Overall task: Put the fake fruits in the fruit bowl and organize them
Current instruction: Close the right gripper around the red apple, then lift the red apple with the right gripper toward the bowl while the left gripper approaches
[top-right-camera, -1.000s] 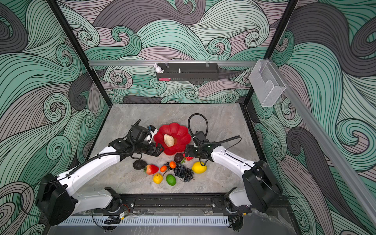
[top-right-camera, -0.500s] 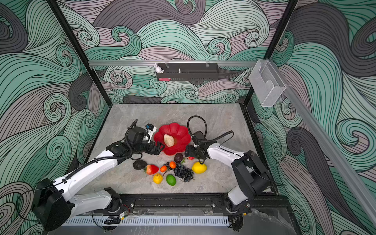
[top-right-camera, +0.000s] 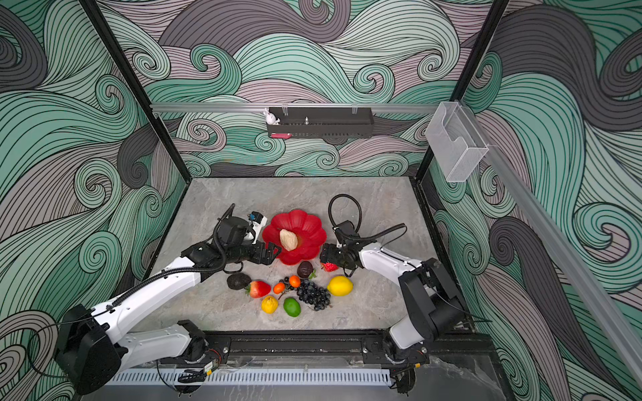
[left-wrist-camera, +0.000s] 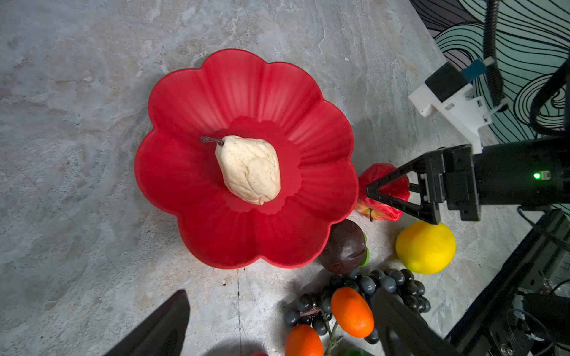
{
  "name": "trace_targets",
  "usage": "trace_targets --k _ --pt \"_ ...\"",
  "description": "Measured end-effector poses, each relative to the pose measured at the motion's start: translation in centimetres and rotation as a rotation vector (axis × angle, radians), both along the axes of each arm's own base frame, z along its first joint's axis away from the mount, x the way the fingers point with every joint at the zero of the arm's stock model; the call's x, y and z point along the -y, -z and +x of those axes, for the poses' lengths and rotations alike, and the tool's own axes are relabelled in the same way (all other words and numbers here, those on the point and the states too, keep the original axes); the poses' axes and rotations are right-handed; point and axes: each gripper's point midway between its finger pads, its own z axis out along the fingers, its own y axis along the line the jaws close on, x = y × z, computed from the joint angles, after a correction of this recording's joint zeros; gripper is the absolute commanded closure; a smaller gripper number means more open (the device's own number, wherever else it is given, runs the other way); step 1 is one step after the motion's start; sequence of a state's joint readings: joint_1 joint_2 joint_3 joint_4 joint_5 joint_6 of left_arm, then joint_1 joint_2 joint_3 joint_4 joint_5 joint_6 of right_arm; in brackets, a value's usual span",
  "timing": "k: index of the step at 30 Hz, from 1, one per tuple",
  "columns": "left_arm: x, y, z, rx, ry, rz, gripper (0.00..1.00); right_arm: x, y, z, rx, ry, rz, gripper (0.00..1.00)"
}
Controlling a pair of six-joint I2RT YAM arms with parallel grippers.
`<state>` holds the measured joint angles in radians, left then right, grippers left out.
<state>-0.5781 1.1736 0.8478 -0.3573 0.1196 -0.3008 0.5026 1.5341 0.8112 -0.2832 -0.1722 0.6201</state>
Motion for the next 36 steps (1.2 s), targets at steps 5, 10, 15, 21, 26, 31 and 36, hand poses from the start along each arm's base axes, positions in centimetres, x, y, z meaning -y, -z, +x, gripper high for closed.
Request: trace_targets --k 5,10,15,21,26,31,36 --pt "0.0 0.0 0.0 0.000 0.000 0.000 0.05 -0.4 0.3 0.0 -0.013 -0.003 0.020 0.21" --pt "0.0 0.0 0.0 0.000 0.000 0.000 0.05 -0.3 0.3 0.0 -0.010 0.003 0.023 0.26" --pt "0.0 0.0 0.0 -0.001 0.001 -0.001 0.05 0.4 0.2 -0.4 -0.005 0.015 0.023 0.26" --pt "0.5 -0.3 -0.1 -0.002 0.019 -0.026 0.06 0.8 -1.0 0.0 0.018 0.036 0.050 0.26" --pt "2.3 -1.0 -0.5 0.017 0.083 -0.076 0.06 1.0 -3.3 0.2 0.053 0.056 0.109 0.26" --pt "5.7 -1.3 -1.3 0.055 0.192 -0.093 0.07 0.4 -6.1 0.1 0.081 0.070 0.198 0.27" --pt "9.0 -2.3 -1.2 0.142 0.269 -0.135 0.07 -0.8 -9.1 -0.2 0.089 0.098 0.328 0.28"
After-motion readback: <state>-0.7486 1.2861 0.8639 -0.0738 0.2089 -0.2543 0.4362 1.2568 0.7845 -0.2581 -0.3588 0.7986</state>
